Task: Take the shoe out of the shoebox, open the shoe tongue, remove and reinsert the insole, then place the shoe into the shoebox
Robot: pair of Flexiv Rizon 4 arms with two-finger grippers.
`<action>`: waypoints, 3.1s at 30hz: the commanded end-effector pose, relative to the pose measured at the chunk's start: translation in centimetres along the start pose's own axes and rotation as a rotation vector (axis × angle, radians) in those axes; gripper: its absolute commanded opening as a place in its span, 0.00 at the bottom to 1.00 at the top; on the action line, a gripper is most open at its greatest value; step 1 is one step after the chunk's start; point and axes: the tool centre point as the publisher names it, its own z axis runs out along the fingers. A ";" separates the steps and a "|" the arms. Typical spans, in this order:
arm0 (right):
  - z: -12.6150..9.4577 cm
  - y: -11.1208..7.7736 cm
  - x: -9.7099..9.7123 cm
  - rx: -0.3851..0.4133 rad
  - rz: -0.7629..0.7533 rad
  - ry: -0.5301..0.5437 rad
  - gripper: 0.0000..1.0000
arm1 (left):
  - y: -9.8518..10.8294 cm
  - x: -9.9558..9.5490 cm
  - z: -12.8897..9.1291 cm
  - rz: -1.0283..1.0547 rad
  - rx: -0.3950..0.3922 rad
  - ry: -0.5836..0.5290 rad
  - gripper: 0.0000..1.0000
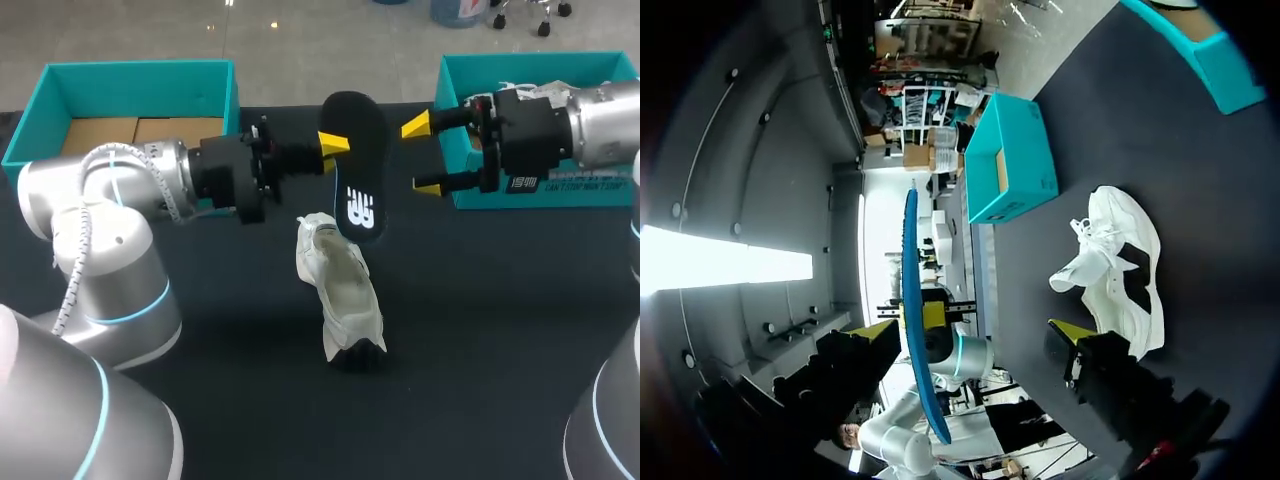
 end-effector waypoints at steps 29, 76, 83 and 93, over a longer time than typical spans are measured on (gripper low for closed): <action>-7.2 -1.1 -2.8 -0.106 -0.107 -0.184 1.00 | -0.5 0.1 0.0 0.004 -0.017 -0.017 0.00; -13.5 -4.8 -9.0 -0.213 -0.024 -0.272 1.00 | -5.1 2.1 -3.1 -0.664 0.204 0.196 0.00; -13.5 -4.8 -9.0 -0.213 -0.024 -0.272 1.00 | -5.6 2.3 -3.2 -0.718 0.231 0.193 0.00; -13.5 -4.8 -9.0 -0.213 -0.024 -0.272 1.00 | -5.6 2.3 -3.2 -0.718 0.231 0.193 0.00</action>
